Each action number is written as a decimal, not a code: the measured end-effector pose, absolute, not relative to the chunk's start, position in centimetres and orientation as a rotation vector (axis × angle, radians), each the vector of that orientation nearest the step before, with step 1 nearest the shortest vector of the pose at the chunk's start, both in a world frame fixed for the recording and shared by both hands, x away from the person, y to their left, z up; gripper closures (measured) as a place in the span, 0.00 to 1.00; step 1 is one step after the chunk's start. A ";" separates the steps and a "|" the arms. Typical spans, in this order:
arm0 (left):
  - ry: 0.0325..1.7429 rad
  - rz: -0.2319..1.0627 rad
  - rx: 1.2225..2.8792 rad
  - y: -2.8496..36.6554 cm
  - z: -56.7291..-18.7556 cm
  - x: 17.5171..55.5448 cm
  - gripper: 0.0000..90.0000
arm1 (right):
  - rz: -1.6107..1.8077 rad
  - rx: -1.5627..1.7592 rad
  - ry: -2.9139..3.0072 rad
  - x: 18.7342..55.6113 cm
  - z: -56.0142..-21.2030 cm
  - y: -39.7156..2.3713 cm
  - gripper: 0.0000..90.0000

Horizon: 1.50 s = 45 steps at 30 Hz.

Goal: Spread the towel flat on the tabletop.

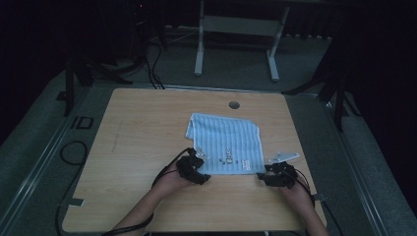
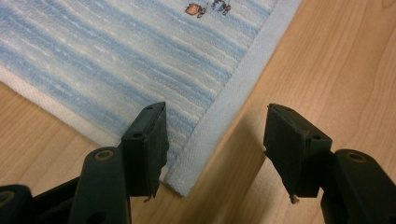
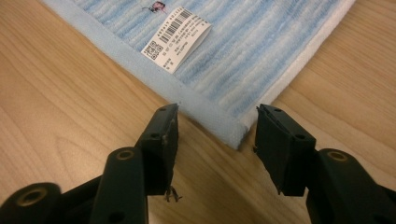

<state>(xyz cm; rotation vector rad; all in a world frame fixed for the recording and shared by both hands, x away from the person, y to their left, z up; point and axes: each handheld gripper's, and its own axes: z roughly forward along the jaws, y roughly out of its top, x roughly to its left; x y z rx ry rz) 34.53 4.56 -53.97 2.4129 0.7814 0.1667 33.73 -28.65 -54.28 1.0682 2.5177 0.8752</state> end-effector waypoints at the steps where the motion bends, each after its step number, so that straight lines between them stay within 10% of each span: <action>1: 0.781 0.167 2.413 4.6 -54.0 34.5 0.46 | 0.875 1.068 2.518 33.7 -54.3 -28.7 0.57; 6: 0.793 0.258 2.413 4.6 -54.0 34.8 0.69 | 0.874 1.049 2.518 33.9 -54.2 -28.0 0.90; 12: 0.831 0.259 2.400 4.7 -53.8 35.3 0.94 | 0.862 1.037 2.528 34.0 -54.1 -27.7 0.94; 27: 0.802 0.353 2.230 8.9 -43.0 30.5 0.95 | 1.075 0.864 2.431 30.5 -44.4 -26.8 0.93; 38: 0.685 0.096 2.299 11.5 -45.3 20.4 0.93 | 1.173 0.767 2.528 19.9 -45.5 -26.3 0.92; 45: 0.619 -0.097 2.293 11.1 -47.4 19.3 0.62 | 1.157 0.877 2.510 18.5 -46.4 -28.0 0.71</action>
